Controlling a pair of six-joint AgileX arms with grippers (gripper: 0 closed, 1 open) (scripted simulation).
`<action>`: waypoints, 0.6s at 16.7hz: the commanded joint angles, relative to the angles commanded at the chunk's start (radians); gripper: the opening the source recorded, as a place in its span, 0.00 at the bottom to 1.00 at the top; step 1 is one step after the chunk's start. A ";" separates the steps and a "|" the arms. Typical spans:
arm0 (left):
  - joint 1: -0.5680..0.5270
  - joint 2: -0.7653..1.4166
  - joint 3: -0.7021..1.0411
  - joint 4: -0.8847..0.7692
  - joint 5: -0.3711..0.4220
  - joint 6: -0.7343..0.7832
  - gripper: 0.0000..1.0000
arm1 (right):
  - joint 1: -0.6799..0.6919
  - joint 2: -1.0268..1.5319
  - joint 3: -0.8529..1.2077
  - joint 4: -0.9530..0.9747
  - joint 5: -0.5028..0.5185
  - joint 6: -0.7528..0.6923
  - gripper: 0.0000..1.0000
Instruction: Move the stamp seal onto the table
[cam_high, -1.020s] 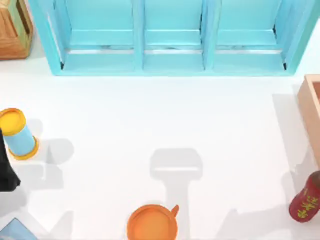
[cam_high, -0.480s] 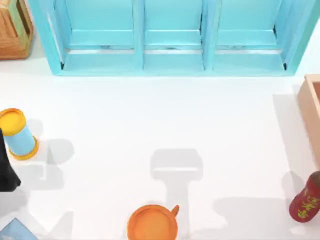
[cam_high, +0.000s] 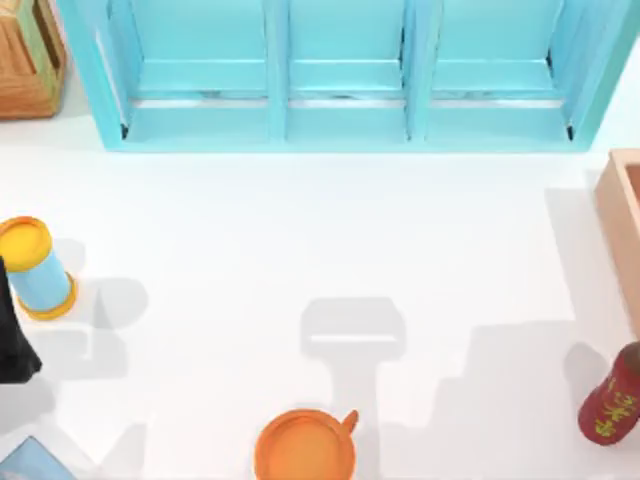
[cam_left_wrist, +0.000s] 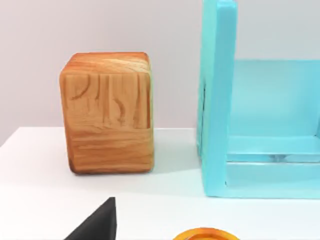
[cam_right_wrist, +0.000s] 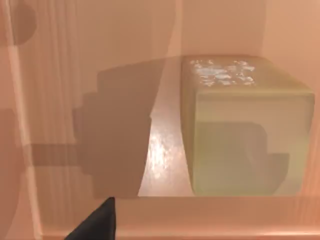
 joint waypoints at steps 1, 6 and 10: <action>0.000 0.000 0.000 0.000 0.000 0.000 1.00 | -0.006 0.025 0.024 -0.020 0.000 -0.006 1.00; 0.000 0.000 0.000 0.000 0.000 0.000 1.00 | -0.011 0.045 0.042 -0.034 0.001 -0.011 1.00; 0.000 0.000 0.000 0.000 0.000 0.000 1.00 | -0.007 0.053 0.005 0.007 0.001 -0.007 1.00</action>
